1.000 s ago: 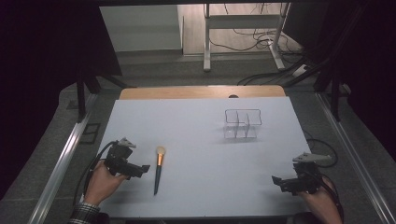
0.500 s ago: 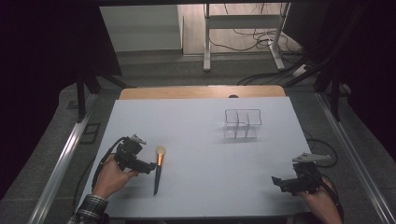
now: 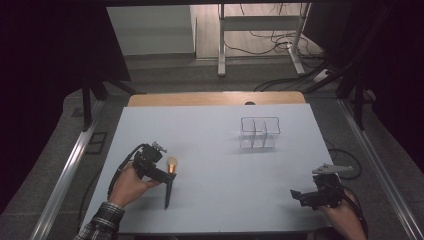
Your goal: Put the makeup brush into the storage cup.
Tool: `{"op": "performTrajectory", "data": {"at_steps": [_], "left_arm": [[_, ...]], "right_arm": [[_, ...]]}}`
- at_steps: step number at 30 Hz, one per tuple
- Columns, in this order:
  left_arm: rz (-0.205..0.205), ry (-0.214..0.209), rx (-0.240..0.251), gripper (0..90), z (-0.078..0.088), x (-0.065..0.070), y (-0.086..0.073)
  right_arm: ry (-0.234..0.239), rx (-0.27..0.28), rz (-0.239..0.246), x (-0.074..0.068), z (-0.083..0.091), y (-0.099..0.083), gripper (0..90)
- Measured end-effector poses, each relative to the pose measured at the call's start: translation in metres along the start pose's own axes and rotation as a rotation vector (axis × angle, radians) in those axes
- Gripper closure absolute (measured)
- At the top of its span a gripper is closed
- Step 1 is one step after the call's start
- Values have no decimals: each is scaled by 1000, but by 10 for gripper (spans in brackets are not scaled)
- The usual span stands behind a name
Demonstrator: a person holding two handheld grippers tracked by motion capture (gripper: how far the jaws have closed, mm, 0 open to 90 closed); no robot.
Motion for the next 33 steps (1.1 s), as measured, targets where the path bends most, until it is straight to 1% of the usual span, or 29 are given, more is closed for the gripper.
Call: {"op": "performTrajectory", "data": {"at_steps": [8,12,17,18,20,23,25,27,28,29,31,33], "left_arm": [[-9,4,-28,2,-6,2,9],[-5,3,-43,12,-9,1,8],[-6,-12,-70,47,-16,2,4],[-11,-17,-74,47,-17,3,4],[-6,-21,-80,60,-20,4,3],[1,-29,-88,89,-25,6,3],[3,-34,-93,130,-28,7,3],[-2,-40,-108,144,-29,8,1],[2,-40,-110,161,-30,9,1],[3,-40,-112,200,-31,9,1],[3,-38,-122,211,-32,10,0],[5,-41,-132,253,-34,10,-2]], "right_arm": [[2,-4,3,0,0,0,0],[1,-7,7,0,-1,-1,0],[2,-12,10,-1,-1,-1,0],[2,-12,10,-1,-1,-1,0],[1,-14,11,-1,-1,-1,0],[0,-15,13,-1,-1,-1,0],[-1,-19,12,-1,-2,-2,0],[0,-18,12,-1,-2,-2,0],[0,-19,13,-1,-2,-2,0],[-1,-22,16,-1,-2,-2,0],[-1,-23,17,-1,-2,-2,0],[-1,-24,18,-1,-2,-3,0]]}}
Point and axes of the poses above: each handheld gripper's, and its own axes: z roughly backward along the jaws, y roughly out of its top, x roughly to its right, the point moved 8 cm from there along -z, roughly forward along the jaws, and after that the axes turned 15 degrees about -z, right-handed, at the moved point
